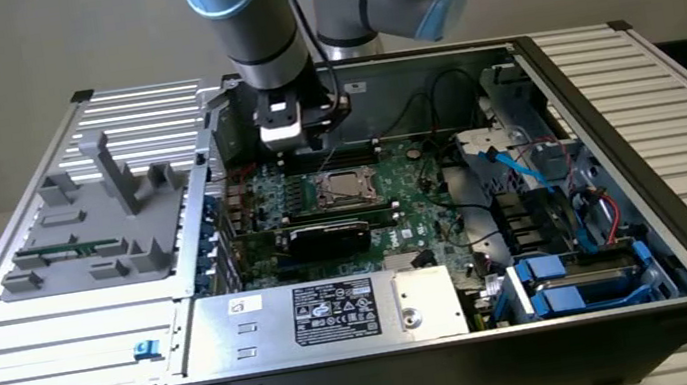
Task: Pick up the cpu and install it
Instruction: 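Install the first cpu locking lever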
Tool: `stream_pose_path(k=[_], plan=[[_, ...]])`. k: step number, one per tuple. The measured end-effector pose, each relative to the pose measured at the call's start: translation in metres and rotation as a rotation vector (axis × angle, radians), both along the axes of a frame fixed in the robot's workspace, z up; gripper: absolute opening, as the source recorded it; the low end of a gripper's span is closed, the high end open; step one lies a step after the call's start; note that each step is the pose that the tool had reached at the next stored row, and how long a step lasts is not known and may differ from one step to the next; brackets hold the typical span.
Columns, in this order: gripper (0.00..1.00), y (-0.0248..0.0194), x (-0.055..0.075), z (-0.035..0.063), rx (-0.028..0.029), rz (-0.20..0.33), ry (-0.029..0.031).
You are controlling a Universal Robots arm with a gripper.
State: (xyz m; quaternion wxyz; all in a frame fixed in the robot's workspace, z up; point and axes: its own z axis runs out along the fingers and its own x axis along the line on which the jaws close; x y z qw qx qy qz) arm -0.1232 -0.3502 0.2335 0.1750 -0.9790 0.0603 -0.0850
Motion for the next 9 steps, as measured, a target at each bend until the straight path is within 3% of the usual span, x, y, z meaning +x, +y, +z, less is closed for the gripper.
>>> stream_pose_path(k=[3, 9], plan=[[0.11, 0.0, -0.0005, -0.0016, 0.009, -0.017, 0.0005], [0.11, -0.0052, -0.0011, -0.0019, 0.0384, -0.031, 0.0091]])
